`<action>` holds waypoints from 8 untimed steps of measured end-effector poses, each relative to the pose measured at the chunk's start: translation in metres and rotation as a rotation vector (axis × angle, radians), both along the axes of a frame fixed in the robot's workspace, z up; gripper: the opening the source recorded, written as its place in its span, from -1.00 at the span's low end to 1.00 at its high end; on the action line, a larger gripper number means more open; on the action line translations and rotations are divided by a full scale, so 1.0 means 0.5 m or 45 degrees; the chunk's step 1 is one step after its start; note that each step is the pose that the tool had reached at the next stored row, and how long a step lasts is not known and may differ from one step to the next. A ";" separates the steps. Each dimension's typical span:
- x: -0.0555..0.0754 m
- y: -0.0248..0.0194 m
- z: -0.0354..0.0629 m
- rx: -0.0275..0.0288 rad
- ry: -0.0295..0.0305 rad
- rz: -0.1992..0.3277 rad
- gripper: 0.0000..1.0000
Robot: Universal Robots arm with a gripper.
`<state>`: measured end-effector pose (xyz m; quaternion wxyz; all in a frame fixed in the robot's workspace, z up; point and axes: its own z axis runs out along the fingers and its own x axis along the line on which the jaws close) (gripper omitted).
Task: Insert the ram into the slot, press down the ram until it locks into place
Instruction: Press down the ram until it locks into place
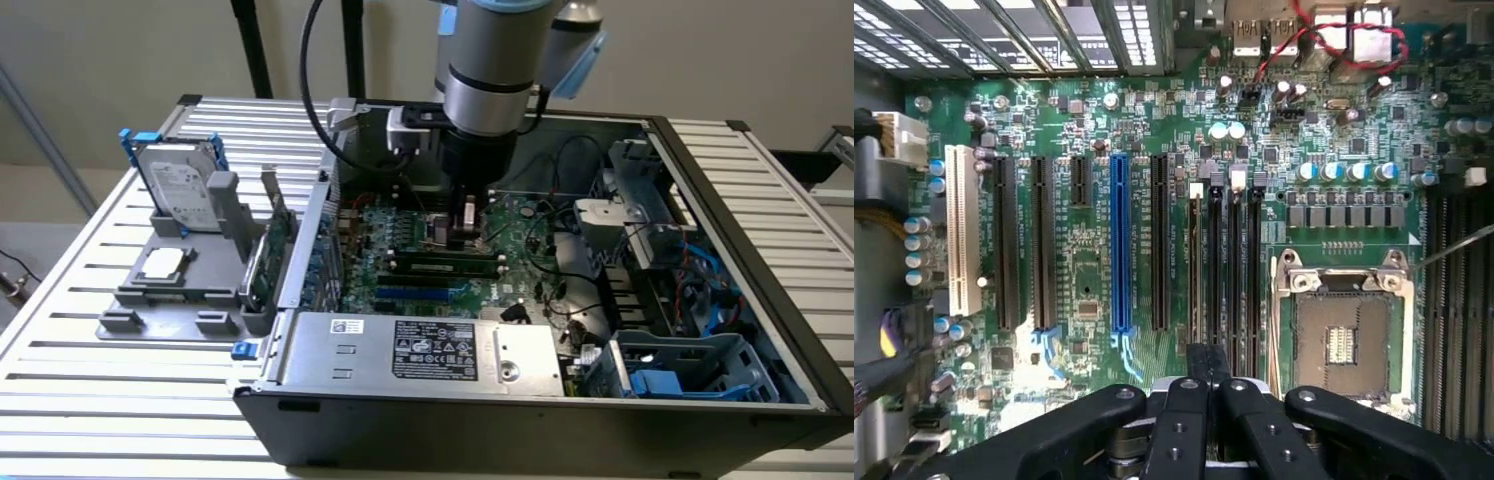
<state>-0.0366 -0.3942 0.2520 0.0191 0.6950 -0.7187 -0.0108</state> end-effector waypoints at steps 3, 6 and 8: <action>0.001 0.0001 0.009 0.0002 0.0018 0.000 -0.79; 0.001 0.0000 0.009 0.0000 0.0019 0.000 -0.79; 0.001 0.0000 0.009 0.0001 0.0020 0.001 -0.79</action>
